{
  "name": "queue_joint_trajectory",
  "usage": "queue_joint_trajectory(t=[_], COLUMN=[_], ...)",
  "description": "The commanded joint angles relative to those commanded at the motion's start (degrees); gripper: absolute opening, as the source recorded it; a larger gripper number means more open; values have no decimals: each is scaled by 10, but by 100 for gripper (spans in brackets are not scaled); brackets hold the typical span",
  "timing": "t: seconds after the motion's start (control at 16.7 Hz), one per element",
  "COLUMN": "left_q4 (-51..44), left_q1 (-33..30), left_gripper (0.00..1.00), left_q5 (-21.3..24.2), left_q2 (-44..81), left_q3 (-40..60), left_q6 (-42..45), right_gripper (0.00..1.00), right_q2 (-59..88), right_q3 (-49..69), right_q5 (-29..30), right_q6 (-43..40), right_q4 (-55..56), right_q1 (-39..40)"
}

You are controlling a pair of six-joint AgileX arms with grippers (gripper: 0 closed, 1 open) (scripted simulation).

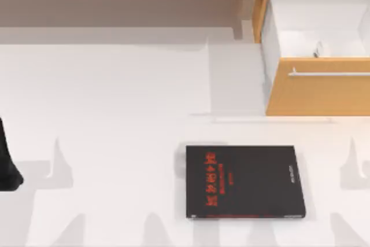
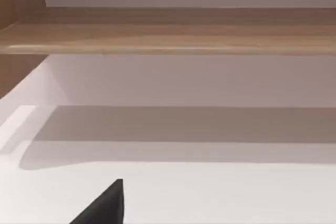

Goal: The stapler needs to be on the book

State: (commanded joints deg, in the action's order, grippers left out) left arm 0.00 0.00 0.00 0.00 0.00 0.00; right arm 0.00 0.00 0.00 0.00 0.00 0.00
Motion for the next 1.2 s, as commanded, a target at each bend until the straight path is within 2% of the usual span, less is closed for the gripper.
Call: queue_joint_trajectory(t=[0.24,0.48,0.78,1.2], left_q4=[0,0,0,0], left_q1=[0,0,0,0], left_gripper=[100,100,100,100], left_q5=[0,0,0,0], left_q2=[0,0,0,0], left_q3=[0,0,0,0], left_q6=[0,0,0,0], right_gripper=[100,100,100,100], right_q2=[17,121,365,807], right_q3=[17,120,348,740], right_q5=[-2,-14,-30,-36], right_q6=[-2,-9,-12,-2], right_q4=[-11,-74,-208,-433], right_q1=[5,26,57,80])
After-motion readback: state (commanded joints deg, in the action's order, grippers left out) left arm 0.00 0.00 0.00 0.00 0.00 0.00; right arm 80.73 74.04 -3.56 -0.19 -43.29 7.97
